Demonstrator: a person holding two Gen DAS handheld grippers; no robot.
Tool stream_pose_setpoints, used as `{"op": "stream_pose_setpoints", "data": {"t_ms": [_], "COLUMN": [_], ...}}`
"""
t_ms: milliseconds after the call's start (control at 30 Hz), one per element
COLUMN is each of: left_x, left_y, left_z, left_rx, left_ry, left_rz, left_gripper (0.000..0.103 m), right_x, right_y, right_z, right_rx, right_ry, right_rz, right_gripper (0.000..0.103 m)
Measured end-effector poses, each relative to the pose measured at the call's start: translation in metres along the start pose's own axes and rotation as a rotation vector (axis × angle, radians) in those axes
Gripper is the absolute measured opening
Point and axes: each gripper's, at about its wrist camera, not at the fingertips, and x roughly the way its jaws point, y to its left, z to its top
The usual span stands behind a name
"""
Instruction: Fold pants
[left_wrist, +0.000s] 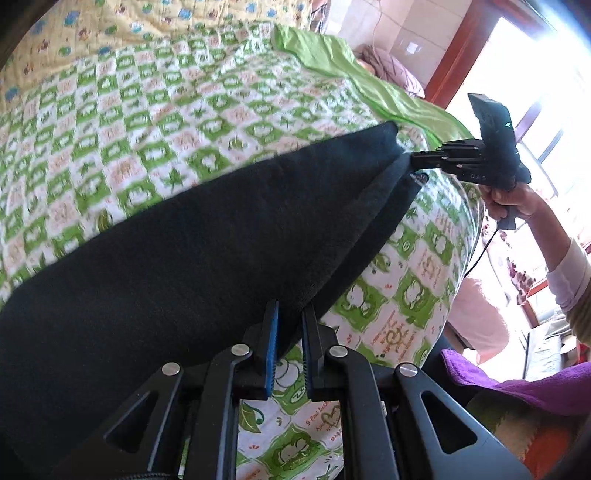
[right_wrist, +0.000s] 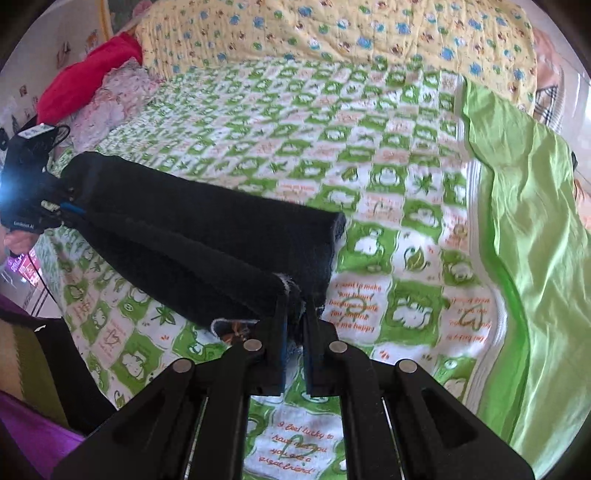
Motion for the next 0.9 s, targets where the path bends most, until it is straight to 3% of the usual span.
{"op": "stream_pose_setpoints", "data": {"t_ms": [133, 300, 500, 900], "left_x": [0.004, -0.003, -0.026, -0.088], "left_y": [-0.001, -0.001, 0.016, 0.073], "left_z": [-0.013, -0.029, -0.046, -0.102], "left_rx": [-0.015, -0.036, -0.141, -0.436], "left_ry": [0.012, -0.006, -0.065, -0.2], "left_rz": [-0.012, 0.004, 0.032, 0.12], "left_gripper": [0.013, 0.017, 0.018, 0.025], "right_x": [-0.011, -0.036, -0.035, 0.025], "right_y": [0.004, 0.011, 0.046, 0.146], "right_z": [-0.002, -0.002, 0.012, 0.038], "right_rx": [0.028, 0.079, 0.07, -0.061], "right_ry": [-0.009, -0.079, -0.146, -0.12], "right_rz": [-0.026, -0.045, 0.032, 0.246], "right_gripper": [0.02, 0.021, 0.038, 0.038]}}
